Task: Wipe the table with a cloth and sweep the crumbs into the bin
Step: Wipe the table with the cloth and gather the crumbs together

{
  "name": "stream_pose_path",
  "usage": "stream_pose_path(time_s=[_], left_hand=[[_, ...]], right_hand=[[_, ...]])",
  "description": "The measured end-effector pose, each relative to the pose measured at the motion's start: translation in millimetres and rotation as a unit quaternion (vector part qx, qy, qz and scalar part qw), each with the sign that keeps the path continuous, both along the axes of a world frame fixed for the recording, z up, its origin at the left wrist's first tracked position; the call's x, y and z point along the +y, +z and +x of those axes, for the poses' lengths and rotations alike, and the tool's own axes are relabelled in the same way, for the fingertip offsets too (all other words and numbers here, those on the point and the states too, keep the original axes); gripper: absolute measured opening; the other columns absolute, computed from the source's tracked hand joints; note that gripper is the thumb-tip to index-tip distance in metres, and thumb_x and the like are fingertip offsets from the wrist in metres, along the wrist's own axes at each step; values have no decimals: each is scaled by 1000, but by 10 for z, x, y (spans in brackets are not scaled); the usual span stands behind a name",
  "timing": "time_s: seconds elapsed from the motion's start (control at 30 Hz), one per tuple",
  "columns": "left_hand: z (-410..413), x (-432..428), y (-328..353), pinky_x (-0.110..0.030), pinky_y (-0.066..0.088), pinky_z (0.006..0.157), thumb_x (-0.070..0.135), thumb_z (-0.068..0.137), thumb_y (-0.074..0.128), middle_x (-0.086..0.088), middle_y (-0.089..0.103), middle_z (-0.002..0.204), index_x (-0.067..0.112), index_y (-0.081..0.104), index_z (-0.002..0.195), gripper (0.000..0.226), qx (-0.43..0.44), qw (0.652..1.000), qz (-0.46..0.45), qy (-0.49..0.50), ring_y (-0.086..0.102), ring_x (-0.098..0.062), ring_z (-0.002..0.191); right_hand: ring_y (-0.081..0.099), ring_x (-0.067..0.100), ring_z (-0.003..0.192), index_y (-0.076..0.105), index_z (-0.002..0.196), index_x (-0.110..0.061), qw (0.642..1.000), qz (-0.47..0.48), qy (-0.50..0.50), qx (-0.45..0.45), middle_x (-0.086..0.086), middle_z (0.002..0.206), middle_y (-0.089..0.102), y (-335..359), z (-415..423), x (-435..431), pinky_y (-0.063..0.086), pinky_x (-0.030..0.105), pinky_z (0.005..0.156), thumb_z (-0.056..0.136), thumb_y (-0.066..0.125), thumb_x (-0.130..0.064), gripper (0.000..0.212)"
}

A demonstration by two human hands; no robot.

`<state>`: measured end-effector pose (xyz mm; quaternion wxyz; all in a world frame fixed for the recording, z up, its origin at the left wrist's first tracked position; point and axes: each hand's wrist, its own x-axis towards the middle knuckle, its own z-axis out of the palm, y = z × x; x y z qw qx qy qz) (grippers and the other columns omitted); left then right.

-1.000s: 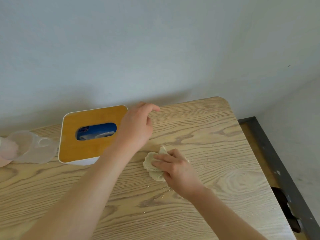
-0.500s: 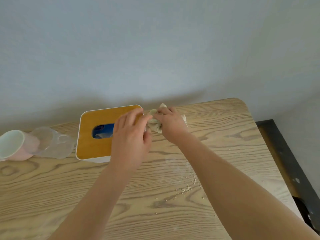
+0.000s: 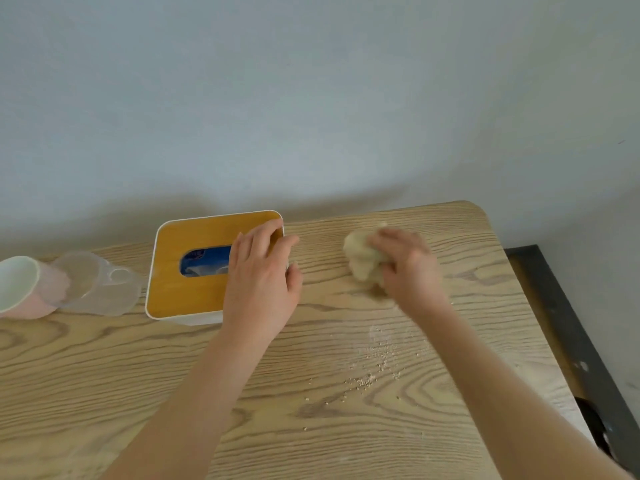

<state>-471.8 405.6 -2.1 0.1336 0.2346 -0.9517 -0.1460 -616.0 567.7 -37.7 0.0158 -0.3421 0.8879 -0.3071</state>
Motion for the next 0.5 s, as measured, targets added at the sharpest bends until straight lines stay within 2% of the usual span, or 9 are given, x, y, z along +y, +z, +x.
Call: stream_pose_path(time_s=[0.07, 0.13, 0.23, 0.3, 0.4, 0.43, 0.5], left_hand=[[4, 7, 2, -53, 38, 102, 10, 80, 64, -8, 49, 132, 11, 63, 113, 33, 2, 1000, -3, 2, 40, -26, 122], [-3, 21, 8, -53, 38, 102, 10, 80, 64, -8, 49, 132, 10, 63, 112, 32, 5, 1000, -6, 4, 39, -26, 122], [-9, 23, 4, -53, 38, 102, 10, 80, 63, -8, 49, 132, 10, 63, 111, 31, 3, 1000, -11, 6, 40, -26, 121], [-10, 21, 5, -53, 37, 103, 11, 79, 63, -7, 48, 132, 10, 62, 113, 34, 1, 1000, -2, 4, 39, -26, 122], [3, -29, 64, -48, 34, 106, 23, 80, 66, -1, 45, 135, 15, 55, 123, 45, 7, 999, 36, -5, 39, -23, 124], [31, -67, 96, -45, 36, 104, 30, 80, 67, 1, 46, 132, 17, 54, 123, 47, 18, 999, 49, 4, 42, -21, 121], [135, -151, 151, -38, 44, 92, 46, 74, 69, 5, 50, 118, 20, 57, 115, 50, 53, 995, 68, 45, 49, -18, 106]], right_hand=[[45, 35, 109, 62, 121, -12, 994, 51, -93, -3, 9, 130, 55, -37, -343, -10, 38, 35, 91, 78, 48, -1, 46], [38, 31, 113, 52, 131, -15, 984, 119, -134, -10, 4, 137, 48, -120, -500, -36, 34, 33, 94, 87, 44, -4, 46], [33, 27, 119, 45, 136, -21, 983, 174, -60, 13, -2, 141, 42, -209, -271, -178, 37, 32, 92, 89, 49, -9, 48], [40, 26, 111, 56, 127, -22, 988, 151, 34, 30, -3, 134, 52, -254, 126, -240, 43, 32, 87, 82, 60, -7, 48], [53, 26, 88, 68, 108, -22, 984, 66, 163, 22, -4, 112, 65, -274, 694, -170, 52, 34, 66, 65, 67, 6, 51], [54, 26, 84, 69, 105, -21, 983, 40, 181, 6, -3, 108, 66, -267, 756, -145, 52, 35, 62, 66, 63, 7, 49], [56, 27, 83, 70, 102, -17, 990, -12, 140, -13, 0, 104, 67, -205, 679, -150, 53, 37, 62, 69, 51, 1, 42]])
